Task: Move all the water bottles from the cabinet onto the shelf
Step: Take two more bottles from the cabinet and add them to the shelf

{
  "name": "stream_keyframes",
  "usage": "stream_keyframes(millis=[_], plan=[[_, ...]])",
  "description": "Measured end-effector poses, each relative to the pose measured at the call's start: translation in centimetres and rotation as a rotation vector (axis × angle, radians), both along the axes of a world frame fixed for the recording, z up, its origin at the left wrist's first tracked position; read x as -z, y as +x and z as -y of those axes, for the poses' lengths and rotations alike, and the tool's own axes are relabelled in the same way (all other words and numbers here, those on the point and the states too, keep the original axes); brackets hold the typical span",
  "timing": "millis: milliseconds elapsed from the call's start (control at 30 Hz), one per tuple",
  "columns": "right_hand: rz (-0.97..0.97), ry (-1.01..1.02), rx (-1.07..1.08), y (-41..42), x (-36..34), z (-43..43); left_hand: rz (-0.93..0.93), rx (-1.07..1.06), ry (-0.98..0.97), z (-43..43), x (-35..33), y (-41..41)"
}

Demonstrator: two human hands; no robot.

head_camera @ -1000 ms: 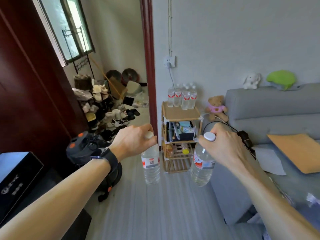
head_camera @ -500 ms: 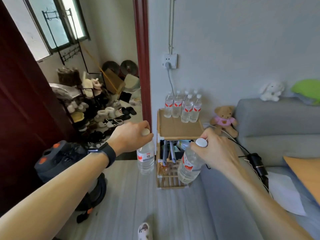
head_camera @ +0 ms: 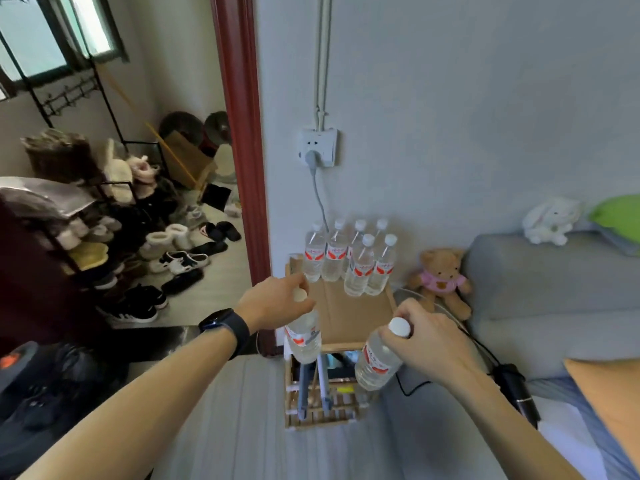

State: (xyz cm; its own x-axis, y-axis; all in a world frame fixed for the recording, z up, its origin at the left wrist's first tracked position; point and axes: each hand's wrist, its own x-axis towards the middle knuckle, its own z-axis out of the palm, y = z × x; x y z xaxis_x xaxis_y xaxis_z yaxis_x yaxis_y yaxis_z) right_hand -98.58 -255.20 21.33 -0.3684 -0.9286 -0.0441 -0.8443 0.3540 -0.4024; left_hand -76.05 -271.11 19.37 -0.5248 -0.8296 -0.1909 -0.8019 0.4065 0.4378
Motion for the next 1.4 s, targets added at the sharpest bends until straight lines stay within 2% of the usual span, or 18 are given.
stream_keyframes(millis=[200, 600, 867, 1400], plan=[[-0.045, 0.018, -0.147, -3.0, 2.9, 9.3, -0.197, -0.123, 0.102, 5.6, 2.2, -3.1], [-0.059, 0.043, -0.497, -6.8, 6.8, 22.2, -0.205, -0.348, 0.226, 12.7, 5.5, -8.0], [-0.124, 0.063, -0.470, -7.4, 8.0, 26.8, -0.160, -0.262, 0.266, 16.0, 6.5, -9.8], [-0.205, 0.114, -0.383, -5.5, 7.9, 28.2, -0.107, -0.146, 0.193, 18.4, 7.8, -9.8]])
